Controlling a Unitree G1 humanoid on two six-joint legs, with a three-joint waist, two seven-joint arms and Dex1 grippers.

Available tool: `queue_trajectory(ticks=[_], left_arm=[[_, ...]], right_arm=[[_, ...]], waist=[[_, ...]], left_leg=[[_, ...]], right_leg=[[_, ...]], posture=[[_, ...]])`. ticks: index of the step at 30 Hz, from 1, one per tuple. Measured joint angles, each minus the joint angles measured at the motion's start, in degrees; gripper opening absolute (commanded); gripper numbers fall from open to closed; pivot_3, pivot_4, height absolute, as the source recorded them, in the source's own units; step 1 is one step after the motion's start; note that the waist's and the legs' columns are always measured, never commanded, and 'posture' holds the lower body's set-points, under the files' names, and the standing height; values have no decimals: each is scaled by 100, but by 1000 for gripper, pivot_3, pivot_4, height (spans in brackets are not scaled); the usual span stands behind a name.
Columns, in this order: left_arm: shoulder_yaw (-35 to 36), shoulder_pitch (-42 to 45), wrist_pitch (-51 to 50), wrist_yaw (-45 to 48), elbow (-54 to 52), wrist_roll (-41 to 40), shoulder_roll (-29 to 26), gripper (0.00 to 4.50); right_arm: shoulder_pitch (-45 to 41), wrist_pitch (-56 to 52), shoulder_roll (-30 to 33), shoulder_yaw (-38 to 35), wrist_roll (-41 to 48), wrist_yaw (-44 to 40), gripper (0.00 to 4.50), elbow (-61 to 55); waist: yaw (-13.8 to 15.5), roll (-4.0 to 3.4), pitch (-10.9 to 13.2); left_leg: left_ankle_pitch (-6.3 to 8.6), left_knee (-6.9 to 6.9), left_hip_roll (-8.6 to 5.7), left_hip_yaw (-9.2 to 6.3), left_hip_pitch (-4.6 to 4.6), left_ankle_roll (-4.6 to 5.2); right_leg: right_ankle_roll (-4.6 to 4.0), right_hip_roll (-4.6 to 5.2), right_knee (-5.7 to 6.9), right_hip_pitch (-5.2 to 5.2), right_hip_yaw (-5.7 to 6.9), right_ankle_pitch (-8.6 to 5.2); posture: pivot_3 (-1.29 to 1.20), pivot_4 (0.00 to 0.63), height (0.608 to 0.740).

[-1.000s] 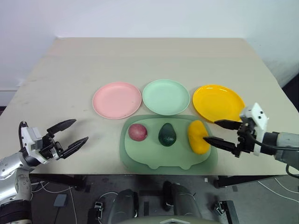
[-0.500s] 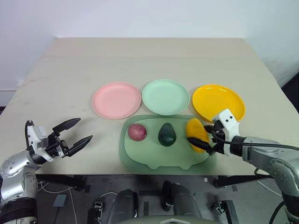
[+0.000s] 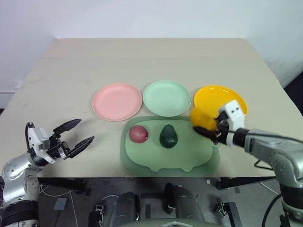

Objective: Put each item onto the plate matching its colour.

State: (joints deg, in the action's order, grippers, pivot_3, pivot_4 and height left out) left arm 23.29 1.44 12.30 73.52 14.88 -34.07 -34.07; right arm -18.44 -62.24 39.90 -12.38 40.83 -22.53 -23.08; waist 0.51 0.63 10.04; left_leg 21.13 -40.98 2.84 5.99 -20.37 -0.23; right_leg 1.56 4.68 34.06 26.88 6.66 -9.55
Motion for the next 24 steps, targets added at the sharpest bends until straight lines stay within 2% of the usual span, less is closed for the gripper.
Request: queue_trajectory(ticks=[6,11,12,16,19,24], left_arm=[[-86,75,54,-54,81,61,83,4500],[-119,209,62,-22,215,74,88,4500],[-118,234,68,-12,249,74,86,4500],[-117,219,81,14,319,82,84,4500],[-118,207,76,-15,323,98,81,4500],[-111,120,-43,-156,303,139,-54,4500]], right_arm=[[-1158,780,-194,217,-1018,320,3178,2314],[-1224,1355,-336,521,-1531,145,3178,3263],[-1249,1432,-340,522,-1580,73,3178,3358],[-1293,1526,-303,505,-1611,-254,4470,3400],[-1141,1526,-137,387,-1535,-591,4470,3208],[-326,1526,694,-258,-1071,-1641,4470,2387]], waist=[[-3,0,0],[-28,-6,3],[-36,-6,4],[-93,-6,3],[-109,-8,4],[-95,-7,4]], left_leg=[[-1,0,-7,9,-4,0],[-1,2,-6,15,-6,0],[-1,1,-5,16,-6,0],[-1,2,-2,13,-5,0],[-1,3,-1,7,-7,0],[1,3,-1,2,-6,4]], right_leg=[[1,2,0,0,3,2],[2,2,4,2,6,3],[2,3,3,2,6,4],[2,3,4,1,7,3],[2,3,3,2,7,3],[4,9,-1,2,6,3]], posture=[[0,150,737],[0,150,737],[0,150,737],[0,150,737],[0,150,737],[0,150,737]])
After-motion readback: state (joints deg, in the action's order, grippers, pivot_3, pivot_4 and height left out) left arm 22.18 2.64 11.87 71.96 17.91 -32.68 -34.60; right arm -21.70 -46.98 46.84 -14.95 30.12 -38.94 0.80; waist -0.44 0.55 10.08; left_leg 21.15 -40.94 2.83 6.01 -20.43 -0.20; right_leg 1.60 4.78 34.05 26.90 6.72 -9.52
